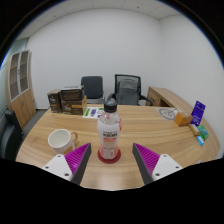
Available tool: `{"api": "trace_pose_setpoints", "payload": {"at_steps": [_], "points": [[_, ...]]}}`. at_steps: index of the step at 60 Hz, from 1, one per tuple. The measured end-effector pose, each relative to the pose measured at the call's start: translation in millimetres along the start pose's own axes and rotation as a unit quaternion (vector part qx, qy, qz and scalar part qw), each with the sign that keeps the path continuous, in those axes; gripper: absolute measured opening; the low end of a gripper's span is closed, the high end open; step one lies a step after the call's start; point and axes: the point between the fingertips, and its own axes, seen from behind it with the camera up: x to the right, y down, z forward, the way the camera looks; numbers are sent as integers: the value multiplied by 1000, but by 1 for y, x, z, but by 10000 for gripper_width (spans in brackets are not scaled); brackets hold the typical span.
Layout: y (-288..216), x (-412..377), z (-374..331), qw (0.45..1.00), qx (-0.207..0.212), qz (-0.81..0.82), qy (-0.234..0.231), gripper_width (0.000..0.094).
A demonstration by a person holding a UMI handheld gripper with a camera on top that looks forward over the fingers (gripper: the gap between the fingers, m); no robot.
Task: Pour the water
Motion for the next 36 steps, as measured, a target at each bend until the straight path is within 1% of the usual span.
{"api": "trace_pose_setpoints", "payload": {"at_steps": [13,21,28,36], "points": [[-6,-15,-125,999,-21,1,33,856],[-5,-26,-188,999,-23,6,45,854],[-3,-32,-227,998,-21,13,49,858],[1,-36,-252,998,-19,10,55,857]]}}
